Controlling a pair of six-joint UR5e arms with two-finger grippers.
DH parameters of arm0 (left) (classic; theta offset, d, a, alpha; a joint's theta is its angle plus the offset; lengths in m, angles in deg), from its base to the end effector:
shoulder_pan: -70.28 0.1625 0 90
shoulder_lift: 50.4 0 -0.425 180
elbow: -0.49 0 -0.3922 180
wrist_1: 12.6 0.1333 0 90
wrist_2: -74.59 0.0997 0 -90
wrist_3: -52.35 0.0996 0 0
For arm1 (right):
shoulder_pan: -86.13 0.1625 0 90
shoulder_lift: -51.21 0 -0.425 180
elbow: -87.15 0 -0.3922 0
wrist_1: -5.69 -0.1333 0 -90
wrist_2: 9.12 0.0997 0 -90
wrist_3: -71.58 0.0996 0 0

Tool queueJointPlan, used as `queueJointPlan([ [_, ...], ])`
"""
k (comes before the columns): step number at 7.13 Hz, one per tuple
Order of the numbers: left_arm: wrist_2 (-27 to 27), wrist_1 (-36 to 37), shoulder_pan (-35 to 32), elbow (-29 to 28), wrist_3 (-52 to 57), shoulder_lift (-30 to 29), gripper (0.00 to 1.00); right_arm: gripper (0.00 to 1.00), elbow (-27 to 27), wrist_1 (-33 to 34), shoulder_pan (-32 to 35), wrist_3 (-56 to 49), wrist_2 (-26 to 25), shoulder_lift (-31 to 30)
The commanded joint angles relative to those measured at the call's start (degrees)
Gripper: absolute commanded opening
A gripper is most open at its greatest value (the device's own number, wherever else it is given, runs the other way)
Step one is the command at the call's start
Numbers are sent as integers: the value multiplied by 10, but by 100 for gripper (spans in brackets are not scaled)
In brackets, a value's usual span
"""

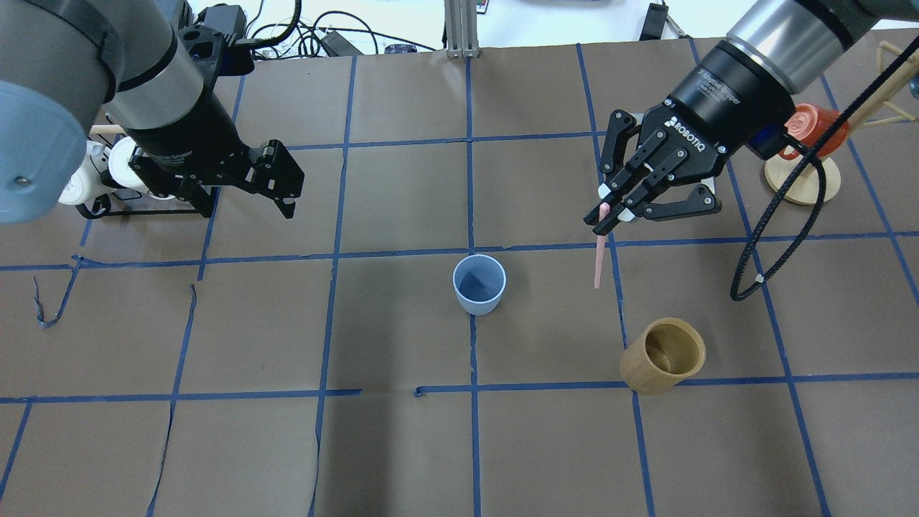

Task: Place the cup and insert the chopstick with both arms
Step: 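Pull the pink chopstick from the bamboo cup with the right gripper while the left withdraws, then carry the pink chopstick with the right gripper above the blue cup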

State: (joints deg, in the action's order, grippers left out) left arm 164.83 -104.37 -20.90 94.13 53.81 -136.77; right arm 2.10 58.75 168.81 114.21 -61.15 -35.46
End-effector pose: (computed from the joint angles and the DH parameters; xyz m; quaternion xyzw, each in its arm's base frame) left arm -0.1424 -0.4590 0.4839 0.0231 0.9996 0.0155 0.0021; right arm 0.1353 -0.4738 0.4762 0.4699 0.7751 0.3674 0.2084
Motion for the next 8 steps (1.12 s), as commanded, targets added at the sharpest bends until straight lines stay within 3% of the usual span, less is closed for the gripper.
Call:
queueJointPlan([
  [1, 0, 0, -1, 0, 0, 1, 100, 17, 0, 23, 0, 3, 93, 16],
  [3, 0, 0, 0, 3, 0, 2, 100, 17, -5, 52, 0, 17, 167, 34],
  [6, 0, 0, 0, 3, 0, 3, 100, 17, -16, 64, 15, 14, 206, 69],
  [8, 0, -1, 0, 3, 0, 4, 100, 17, -17, 67, 37, 15, 206, 72],
])
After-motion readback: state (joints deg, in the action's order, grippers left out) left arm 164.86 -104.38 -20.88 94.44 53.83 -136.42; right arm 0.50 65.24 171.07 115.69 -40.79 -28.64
